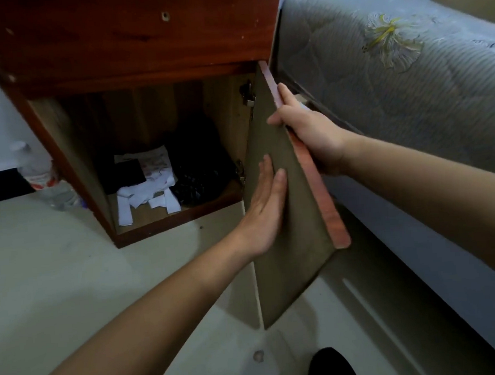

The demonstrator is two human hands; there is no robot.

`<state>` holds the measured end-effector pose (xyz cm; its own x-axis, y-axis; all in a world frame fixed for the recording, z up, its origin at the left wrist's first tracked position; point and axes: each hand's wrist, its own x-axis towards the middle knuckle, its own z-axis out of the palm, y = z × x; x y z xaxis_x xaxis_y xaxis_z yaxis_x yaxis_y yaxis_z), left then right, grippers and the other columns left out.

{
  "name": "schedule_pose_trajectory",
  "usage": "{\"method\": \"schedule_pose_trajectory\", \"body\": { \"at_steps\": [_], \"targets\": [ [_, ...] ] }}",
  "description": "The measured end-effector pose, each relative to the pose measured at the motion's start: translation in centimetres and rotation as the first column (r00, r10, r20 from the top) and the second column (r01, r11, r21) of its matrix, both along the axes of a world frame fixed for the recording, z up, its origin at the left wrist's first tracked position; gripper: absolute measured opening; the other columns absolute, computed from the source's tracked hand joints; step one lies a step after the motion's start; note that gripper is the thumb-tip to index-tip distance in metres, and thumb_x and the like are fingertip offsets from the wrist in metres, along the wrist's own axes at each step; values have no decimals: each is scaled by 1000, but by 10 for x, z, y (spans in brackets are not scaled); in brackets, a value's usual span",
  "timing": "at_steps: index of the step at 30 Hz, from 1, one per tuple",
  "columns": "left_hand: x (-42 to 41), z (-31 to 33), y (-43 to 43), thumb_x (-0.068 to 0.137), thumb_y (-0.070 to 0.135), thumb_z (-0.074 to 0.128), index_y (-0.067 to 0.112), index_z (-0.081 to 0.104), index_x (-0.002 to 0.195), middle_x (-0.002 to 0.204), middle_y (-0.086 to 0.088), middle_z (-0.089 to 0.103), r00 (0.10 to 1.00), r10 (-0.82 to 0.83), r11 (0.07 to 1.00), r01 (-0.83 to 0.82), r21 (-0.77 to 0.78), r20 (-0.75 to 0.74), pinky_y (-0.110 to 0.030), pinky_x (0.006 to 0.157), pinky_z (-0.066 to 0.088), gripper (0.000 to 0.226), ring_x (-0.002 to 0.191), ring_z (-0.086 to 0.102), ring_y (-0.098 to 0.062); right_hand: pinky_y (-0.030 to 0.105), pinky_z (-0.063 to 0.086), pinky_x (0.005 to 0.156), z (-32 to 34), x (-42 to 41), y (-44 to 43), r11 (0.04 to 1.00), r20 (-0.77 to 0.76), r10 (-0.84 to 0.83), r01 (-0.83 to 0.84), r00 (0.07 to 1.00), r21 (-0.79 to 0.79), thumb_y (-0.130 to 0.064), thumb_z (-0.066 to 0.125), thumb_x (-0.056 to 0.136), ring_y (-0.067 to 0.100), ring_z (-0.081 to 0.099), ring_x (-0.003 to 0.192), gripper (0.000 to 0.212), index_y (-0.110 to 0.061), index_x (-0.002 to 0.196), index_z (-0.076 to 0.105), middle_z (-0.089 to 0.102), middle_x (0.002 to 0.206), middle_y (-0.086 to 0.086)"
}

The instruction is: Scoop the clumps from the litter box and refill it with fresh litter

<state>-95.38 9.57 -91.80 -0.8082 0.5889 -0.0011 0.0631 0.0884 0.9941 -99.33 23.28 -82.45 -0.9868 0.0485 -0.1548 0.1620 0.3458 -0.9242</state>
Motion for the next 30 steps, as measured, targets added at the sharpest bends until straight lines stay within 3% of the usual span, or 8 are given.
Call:
{"method": "schedule_pose_trajectory", "body": {
  "at_steps": [3, 6, 9, 11, 16, 20, 24, 30],
  "targets": [
    [7, 11, -23, 86, 80, 19, 36, 6, 156, 162, 16, 11, 995, 7, 995, -17, 98, 99, -29, 123, 9, 84, 146, 6, 4, 47, 48, 102, -5, -4, -24, 1000, -96, -12, 13, 995, 9, -30, 50, 87, 25, 61, 113, 54, -53, 132, 32, 62, 118, -3],
    [18, 22, -52, 104, 49, 22, 51, 29, 133, 138, 30, 36, 989, 36, 988, -57, 144, 146, -9, 109, 22, 31, 135, 21, 7, 43, 43, 107, -9, -5, -46, 999, -133, -24, 19, 991, -44, -40, 49, 81, 19, 57, 121, 83, -38, 154, 11, 53, 141, 0],
    [6, 24, -97, 102, 44, 33, 38, 65, 107, 104, 16, 72, 972, 74, 981, -111, 161, 221, -20, 97, 47, 33, 104, 63, 5, 48, 24, 119, -16, -14, -72, 991, -115, -83, 70, 990, -112, -64, 45, 79, 22, 27, 146, 94, -42, 153, -9, 20, 163, -4],
    [-8, 28, -132, 97, 59, 37, 25, 77, 97, 100, 0, 76, 945, 162, 960, -217, 175, 283, -33, 96, 53, 53, 98, 70, -10, 51, 10, 121, -21, -23, -89, 985, -100, -116, 102, 988, -140, -73, 38, 83, 20, 4, 152, 92, -42, 151, -15, -2, 165, -5],
    [-43, 39, -206, 102, 55, 4, 38, 65, 113, 111, 15, 71, 849, 511, 827, -529, 193, 135, -26, 95, 49, 64, 112, 63, -3, 50, -3, 120, -42, -41, -108, 991, -213, 6, 22, 977, 131, -65, 27, 98, 24, -17, 149, 75, -40, 151, -19, -26, 161, 0],
    [-71, 21, -211, 89, 78, 22, 31, 50, 136, 135, 8, 57, 711, 698, 713, -701, -3, -79, -43, 114, 35, 72, 129, 50, -12, 53, -3, 116, -70, -56, -115, 930, -307, 118, 3, 944, 367, -59, 35, 99, 32, -24, 146, 78, -40, 150, -21, -38, 156, 2],
    [-90, 8, -196, 102, 48, 37, 19, 39, 139, 133, 4, 52, 572, 792, 588, -809, 14, -215, -46, 111, 39, 48, 127, 49, -18, 58, 0, 116, -98, -72, -118, 835, -435, 179, 98, 882, 542, -54, 36, 101, 38, -24, 145, 78, -32, 154, -16, -38, 155, 9],
    [-114, -8, -200, 99, 47, 44, 28, 8, 156, 164, 1, -8, 544, 764, 529, -836, -147, -348, -43, 123, 8, 71, 151, -1, -23, 58, -4, 115, -135, -97, -123, 604, -500, 304, 241, 811, 759, -52, 41, 99, 55, -20, 141, 82, -13, 157, -3, -20, 157, 29]
  ]
}}
